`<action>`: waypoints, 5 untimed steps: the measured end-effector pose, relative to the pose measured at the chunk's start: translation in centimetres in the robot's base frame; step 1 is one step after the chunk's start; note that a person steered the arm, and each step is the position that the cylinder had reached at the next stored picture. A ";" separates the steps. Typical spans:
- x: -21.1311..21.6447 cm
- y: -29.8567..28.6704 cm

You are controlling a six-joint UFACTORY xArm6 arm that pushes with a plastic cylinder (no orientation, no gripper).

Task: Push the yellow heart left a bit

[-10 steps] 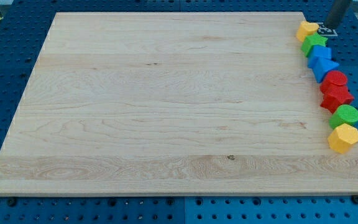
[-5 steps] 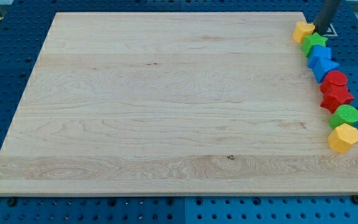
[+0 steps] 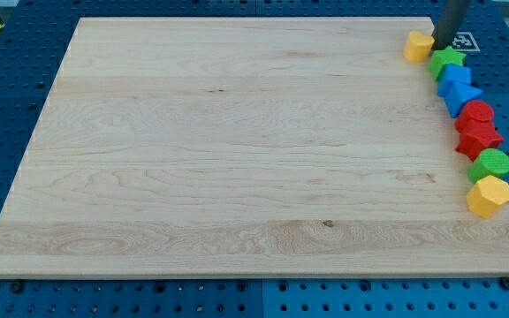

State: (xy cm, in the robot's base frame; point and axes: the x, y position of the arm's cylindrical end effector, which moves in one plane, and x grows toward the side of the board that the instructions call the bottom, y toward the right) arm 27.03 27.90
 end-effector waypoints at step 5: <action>0.9 -2.7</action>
